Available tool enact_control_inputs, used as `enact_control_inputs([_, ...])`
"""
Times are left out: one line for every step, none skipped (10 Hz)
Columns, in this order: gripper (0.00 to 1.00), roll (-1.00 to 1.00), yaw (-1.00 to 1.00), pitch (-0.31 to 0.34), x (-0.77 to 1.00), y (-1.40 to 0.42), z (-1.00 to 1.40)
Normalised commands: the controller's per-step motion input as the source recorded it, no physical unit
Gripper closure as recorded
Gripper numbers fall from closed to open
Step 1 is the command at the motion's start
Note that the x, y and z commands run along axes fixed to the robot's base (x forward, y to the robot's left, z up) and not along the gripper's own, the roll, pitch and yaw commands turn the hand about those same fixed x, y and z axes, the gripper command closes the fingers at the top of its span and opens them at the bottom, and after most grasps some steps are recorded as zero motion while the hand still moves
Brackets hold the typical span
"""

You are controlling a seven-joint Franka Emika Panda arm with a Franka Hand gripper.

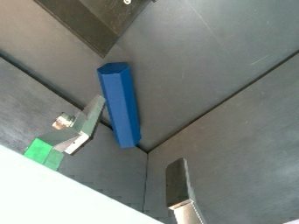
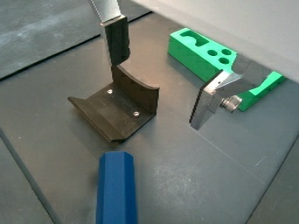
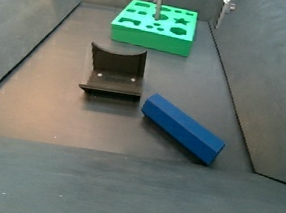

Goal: Pick up the hexagon object. Move up. Place the hexagon object on the fixture. Regrasp the hexagon object. Move to above the board. Insert the hexagon object.
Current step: Pick up the hexagon object.

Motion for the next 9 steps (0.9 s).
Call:
enact_control_inputs([0.00,-0.03,0.00,-0.090,0.08,0.19,-0.07])
enact_control_inputs([0.00,-0.14,0.50,-0.106,0.07,0.50,-0.16])
enact_control_inputs([0.00,0.00,0.72,-0.051,0.00,0.50,-0.29])
enact_control_inputs([0.00,0.00,0.79,-0.114,-0.18,0.47,-0.51])
enact_control_inputs([0.00,0.00,0.78,-0.170,-0.12,0.47,-0.67])
enact_control_inputs([0.00,-0.01,0.77,-0.220,-0.07,0.45,-0.72])
enact_control_inputs([0.00,-0.05,0.74,-0.259,-0.04,0.44,-0.68])
enact_control_inputs([0.00,-0.06,0.69,-0.289,0.00,0.44,-0.64])
enact_control_inputs([0.00,-0.05,0.69,-0.284,0.05,0.37,-0.63])
